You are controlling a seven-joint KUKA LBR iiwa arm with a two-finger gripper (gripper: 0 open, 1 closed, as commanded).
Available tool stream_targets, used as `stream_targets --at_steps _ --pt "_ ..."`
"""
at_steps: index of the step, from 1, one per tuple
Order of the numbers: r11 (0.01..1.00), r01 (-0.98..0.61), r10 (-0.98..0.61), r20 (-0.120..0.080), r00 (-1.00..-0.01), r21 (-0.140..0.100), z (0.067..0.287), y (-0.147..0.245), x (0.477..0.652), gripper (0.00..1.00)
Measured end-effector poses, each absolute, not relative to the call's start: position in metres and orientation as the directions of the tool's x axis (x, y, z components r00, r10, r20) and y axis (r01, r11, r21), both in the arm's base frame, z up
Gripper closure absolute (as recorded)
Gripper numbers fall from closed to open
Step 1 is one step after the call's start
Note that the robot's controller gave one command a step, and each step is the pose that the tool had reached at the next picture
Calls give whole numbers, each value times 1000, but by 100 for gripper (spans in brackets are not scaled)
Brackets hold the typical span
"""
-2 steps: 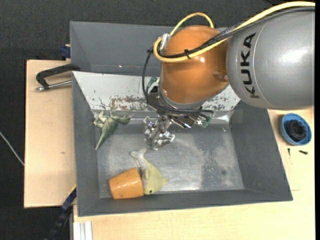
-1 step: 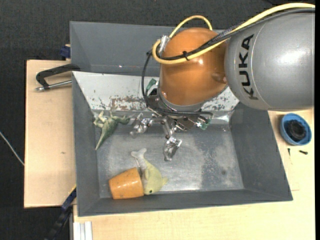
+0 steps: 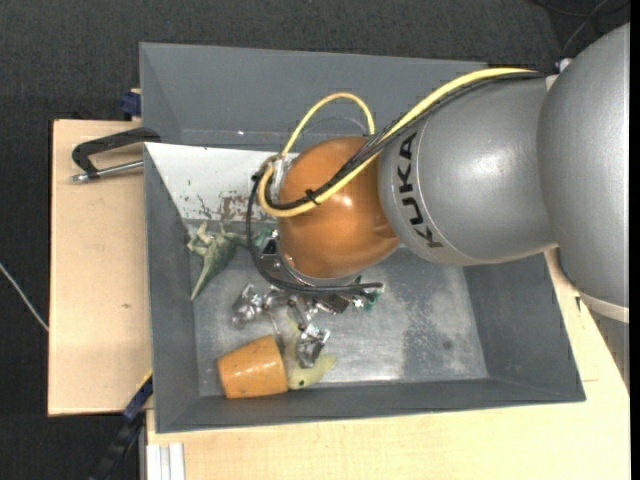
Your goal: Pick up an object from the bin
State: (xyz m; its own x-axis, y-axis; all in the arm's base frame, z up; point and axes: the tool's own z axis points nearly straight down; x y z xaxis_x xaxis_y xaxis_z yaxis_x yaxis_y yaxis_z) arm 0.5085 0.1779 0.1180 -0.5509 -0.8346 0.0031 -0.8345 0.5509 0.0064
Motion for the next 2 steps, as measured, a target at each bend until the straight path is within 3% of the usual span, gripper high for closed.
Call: stream_targets --at_steps 1,2 --pt "559 -829 -829 2 -559 0 107 227 496 0" --pt "565 -825 -825 5 -565 -10 108 220 500 100"
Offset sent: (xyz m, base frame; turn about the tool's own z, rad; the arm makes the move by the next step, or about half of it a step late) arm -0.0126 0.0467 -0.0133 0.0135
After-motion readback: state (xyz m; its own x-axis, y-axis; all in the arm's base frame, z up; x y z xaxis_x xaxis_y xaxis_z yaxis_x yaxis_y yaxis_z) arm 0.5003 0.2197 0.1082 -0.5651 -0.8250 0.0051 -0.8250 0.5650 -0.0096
